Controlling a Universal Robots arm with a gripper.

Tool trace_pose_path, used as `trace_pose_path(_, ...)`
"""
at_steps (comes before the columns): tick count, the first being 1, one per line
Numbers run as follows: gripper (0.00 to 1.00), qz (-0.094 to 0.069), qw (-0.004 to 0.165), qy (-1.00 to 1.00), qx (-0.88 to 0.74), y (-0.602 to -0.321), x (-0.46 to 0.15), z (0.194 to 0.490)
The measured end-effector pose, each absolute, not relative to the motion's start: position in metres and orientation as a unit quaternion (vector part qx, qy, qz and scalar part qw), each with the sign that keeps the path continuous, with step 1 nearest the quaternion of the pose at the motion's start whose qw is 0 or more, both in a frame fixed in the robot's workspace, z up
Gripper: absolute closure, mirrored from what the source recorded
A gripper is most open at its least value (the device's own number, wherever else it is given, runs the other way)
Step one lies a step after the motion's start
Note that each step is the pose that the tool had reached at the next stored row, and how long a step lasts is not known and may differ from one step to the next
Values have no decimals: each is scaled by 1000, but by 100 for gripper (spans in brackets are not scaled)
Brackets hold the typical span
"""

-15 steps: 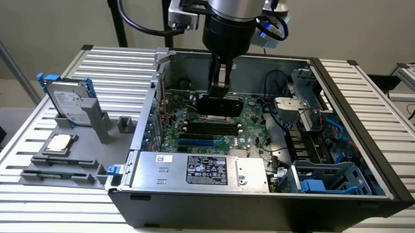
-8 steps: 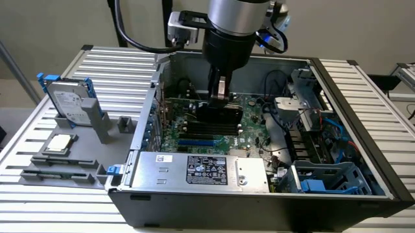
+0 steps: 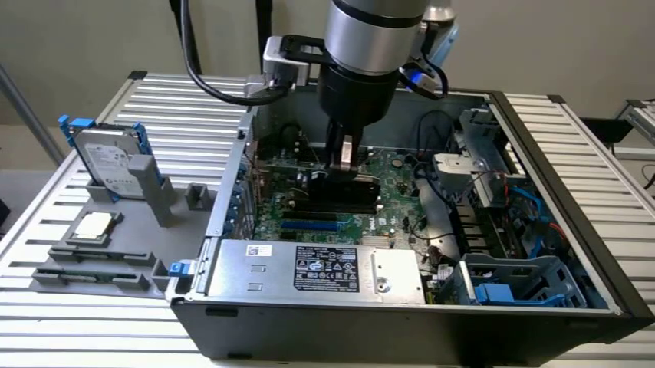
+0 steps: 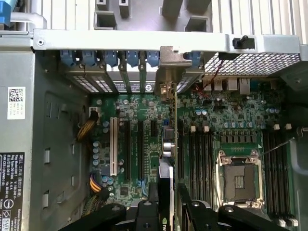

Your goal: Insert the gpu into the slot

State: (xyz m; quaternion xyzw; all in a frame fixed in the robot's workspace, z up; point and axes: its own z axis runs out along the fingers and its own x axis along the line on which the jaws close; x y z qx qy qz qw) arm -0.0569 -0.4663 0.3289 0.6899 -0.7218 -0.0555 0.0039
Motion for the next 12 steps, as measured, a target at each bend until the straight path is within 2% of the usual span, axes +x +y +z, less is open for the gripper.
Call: trace_pose_path(12,74,-59,0,-722,690,-462,-65,307)
